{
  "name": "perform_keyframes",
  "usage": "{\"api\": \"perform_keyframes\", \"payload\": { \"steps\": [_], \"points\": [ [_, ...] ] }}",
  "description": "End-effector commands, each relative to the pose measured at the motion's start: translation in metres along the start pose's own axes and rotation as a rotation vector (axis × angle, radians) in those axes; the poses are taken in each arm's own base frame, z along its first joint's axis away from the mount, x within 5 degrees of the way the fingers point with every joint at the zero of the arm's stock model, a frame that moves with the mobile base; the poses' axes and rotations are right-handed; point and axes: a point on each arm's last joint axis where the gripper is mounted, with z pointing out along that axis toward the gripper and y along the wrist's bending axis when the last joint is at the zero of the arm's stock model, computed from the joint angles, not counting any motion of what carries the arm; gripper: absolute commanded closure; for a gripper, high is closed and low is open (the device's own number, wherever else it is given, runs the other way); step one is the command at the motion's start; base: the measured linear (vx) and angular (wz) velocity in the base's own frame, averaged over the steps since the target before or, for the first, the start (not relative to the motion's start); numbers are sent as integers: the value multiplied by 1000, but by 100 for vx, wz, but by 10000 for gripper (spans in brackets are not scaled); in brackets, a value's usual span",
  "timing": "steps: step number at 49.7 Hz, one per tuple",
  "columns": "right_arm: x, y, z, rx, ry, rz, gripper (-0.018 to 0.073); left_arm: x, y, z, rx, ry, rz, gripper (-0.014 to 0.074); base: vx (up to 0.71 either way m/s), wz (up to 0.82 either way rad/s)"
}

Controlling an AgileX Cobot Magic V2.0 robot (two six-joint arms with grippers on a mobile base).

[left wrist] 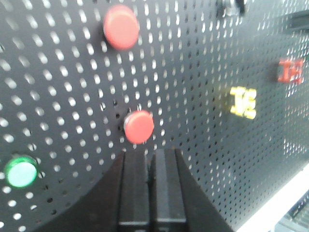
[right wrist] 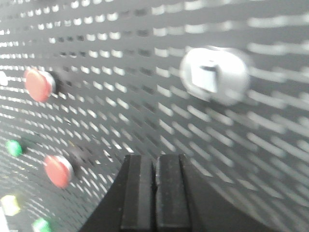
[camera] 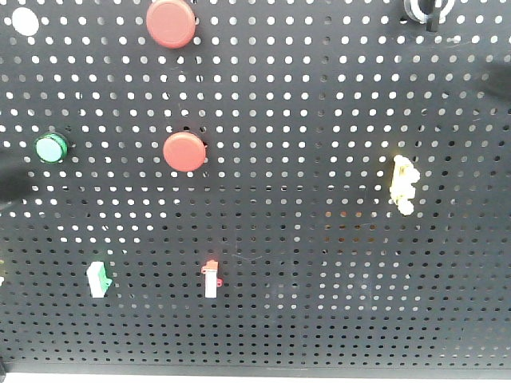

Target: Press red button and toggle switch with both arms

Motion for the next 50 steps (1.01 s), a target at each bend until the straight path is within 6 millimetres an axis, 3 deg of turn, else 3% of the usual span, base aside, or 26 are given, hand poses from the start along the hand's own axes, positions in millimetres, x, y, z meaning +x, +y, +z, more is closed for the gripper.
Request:
{"api": "perform_keyframes", "payload": {
  "steps": [1, 9, 22, 37, 50],
  "points": [
    [-21, 1, 13, 9, -95, 3, 562, -14, 3, -4, -38, -92, -24, 594, 0, 0],
    [-31, -4, 24, 39, -142, 31, 562, -11, 1, -4, -14, -59, -24, 594, 0, 0],
    [-36, -11, 23, 110, -200, 3, 562, -11, 1, -4, -13, -58, -24, 594, 0, 0],
    [-34, -9, 24, 93, -182, 19, 562, -11, 1, -4, -11, -55, -23, 594, 0, 0],
    [-23, -12, 38, 68, -122, 57, 562, -11, 1, -4, -9, -53, -23, 594, 0, 0]
  ]
}}
